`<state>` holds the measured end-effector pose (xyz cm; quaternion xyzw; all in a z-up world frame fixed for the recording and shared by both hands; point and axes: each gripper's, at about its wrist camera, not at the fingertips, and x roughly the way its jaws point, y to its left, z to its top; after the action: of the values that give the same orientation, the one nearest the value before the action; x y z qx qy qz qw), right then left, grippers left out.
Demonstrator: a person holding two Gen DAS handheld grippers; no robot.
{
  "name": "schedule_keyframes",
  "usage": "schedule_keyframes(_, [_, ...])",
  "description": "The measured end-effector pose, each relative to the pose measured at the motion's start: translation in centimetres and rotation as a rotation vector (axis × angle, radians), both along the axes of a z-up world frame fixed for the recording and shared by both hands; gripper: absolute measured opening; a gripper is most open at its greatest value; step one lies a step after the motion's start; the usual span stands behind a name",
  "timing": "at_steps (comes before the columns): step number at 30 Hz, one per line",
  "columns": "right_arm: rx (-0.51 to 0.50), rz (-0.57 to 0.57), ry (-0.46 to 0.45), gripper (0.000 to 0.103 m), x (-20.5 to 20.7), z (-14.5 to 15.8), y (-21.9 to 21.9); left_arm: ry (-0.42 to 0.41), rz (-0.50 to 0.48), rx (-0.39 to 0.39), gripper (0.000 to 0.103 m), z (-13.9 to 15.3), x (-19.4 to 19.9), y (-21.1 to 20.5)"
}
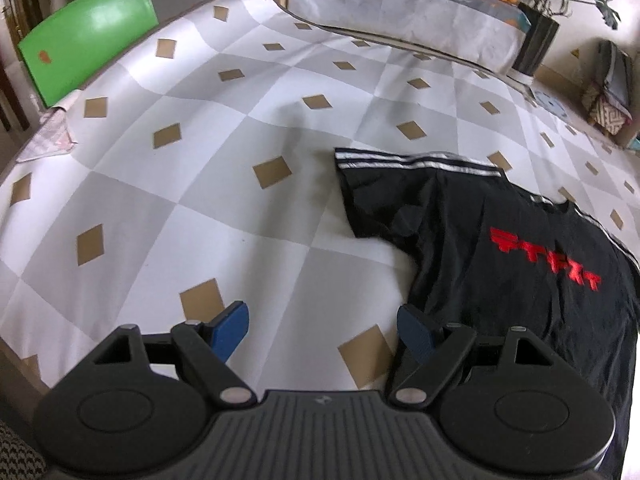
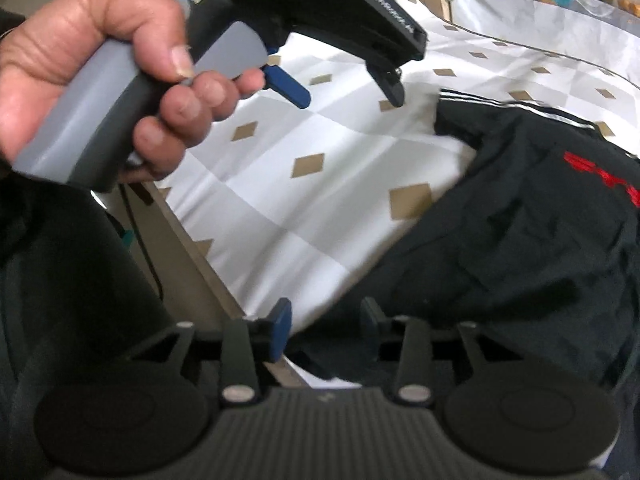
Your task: Fold clothes
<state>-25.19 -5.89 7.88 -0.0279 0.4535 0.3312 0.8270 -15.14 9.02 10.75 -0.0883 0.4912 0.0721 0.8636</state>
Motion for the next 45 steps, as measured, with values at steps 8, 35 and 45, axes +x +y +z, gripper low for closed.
schedule_keyframes(8, [-0.115,-0.215,0.008,0.047,0.4,-0.4,-5.8,0.037,-0.174,-0.024,0.081,-1.3,-0.1,-3.9])
schedule_keyframes(35, [-0.315,-0.446,0.235,0.057,1.8,1.0,-25.8,0.155,-0.434,0.092,0.081,-6.3,-2.6,-12.6])
schedule_keyframes(45, [-0.290,-0.620,0.405,0.057,1.4,-1.0,-28.3,0.158,-0.409,0.079,0.081,-6.3,-2.4,-12.0])
